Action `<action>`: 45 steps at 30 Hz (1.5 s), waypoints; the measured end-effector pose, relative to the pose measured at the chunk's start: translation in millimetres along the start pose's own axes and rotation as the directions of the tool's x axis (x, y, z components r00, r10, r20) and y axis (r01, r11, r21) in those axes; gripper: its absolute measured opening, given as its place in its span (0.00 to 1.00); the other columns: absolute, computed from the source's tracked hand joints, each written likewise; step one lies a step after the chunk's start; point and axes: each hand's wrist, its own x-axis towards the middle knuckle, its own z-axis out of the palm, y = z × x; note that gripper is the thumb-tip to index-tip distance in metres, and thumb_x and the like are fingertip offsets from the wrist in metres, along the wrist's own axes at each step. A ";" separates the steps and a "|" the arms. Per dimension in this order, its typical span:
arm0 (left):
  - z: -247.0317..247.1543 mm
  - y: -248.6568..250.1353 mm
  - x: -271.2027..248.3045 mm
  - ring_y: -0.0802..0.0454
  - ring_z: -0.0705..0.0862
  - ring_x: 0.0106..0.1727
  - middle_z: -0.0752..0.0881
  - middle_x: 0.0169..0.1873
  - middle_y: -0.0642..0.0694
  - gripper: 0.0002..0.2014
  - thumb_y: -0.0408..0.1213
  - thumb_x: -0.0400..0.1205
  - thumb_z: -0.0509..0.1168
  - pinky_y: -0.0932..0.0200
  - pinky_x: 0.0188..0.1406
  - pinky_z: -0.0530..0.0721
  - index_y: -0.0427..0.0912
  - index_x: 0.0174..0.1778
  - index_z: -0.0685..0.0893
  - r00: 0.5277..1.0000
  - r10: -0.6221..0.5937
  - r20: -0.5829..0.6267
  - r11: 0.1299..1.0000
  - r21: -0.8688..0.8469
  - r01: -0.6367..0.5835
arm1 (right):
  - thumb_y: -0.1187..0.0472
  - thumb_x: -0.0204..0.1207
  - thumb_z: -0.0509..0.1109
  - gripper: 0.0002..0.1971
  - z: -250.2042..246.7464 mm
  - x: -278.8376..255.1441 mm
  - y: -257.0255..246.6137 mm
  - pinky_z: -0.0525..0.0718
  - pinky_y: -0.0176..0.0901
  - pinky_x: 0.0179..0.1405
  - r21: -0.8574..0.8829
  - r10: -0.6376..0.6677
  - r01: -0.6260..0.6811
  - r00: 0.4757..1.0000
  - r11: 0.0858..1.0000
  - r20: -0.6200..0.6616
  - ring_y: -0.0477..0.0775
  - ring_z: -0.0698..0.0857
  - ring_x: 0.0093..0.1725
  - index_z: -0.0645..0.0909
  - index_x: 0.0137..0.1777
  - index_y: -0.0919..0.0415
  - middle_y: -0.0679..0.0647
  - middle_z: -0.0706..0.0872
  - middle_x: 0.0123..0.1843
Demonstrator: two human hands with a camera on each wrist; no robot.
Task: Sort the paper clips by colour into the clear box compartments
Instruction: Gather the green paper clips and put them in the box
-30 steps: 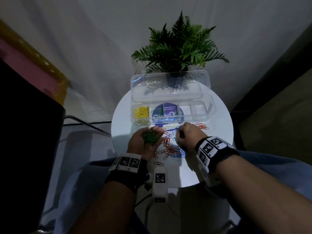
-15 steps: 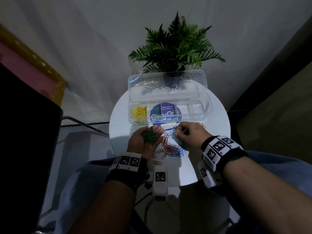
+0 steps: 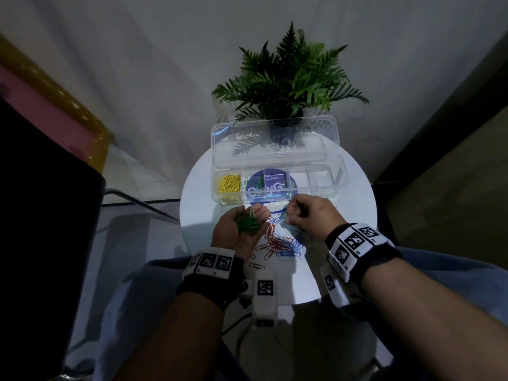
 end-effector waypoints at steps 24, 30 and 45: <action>8.3 -5.6 3.4 0.50 0.90 0.36 0.87 0.37 0.41 0.17 0.39 0.85 0.51 0.59 0.31 0.88 0.34 0.42 0.81 1.000 -0.026 -0.010 1.000 0.001 0.026 | 0.66 0.71 0.69 0.07 -19.9 -5.3 31.9 0.77 0.40 0.53 -0.334 0.132 -0.148 0.989 0.931 -0.071 0.58 0.83 0.55 0.87 0.46 0.59 0.56 0.85 0.51; 5.0 -4.0 4.4 0.51 0.82 0.42 0.77 0.40 0.44 0.13 0.38 0.84 0.48 0.62 0.32 0.87 0.39 0.41 0.75 0.999 -0.027 0.023 0.999 -0.016 0.027 | 0.64 0.71 0.70 0.07 -18.6 0.0 19.6 0.80 0.47 0.54 -0.318 -0.006 -0.023 0.996 0.948 -0.090 0.58 0.82 0.53 0.88 0.46 0.61 0.57 0.85 0.50; 0.2 1.0 -1.7 0.50 0.90 0.31 0.90 0.32 0.41 0.18 0.38 0.86 0.49 0.58 0.29 0.88 0.33 0.44 0.82 0.997 -0.002 -0.075 1.000 0.014 0.003 | 0.53 0.73 0.68 0.13 -3.1 0.5 18.6 0.78 0.46 0.54 -0.600 0.027 -0.065 0.997 0.797 -0.072 0.61 0.81 0.58 0.86 0.53 0.55 0.56 0.83 0.55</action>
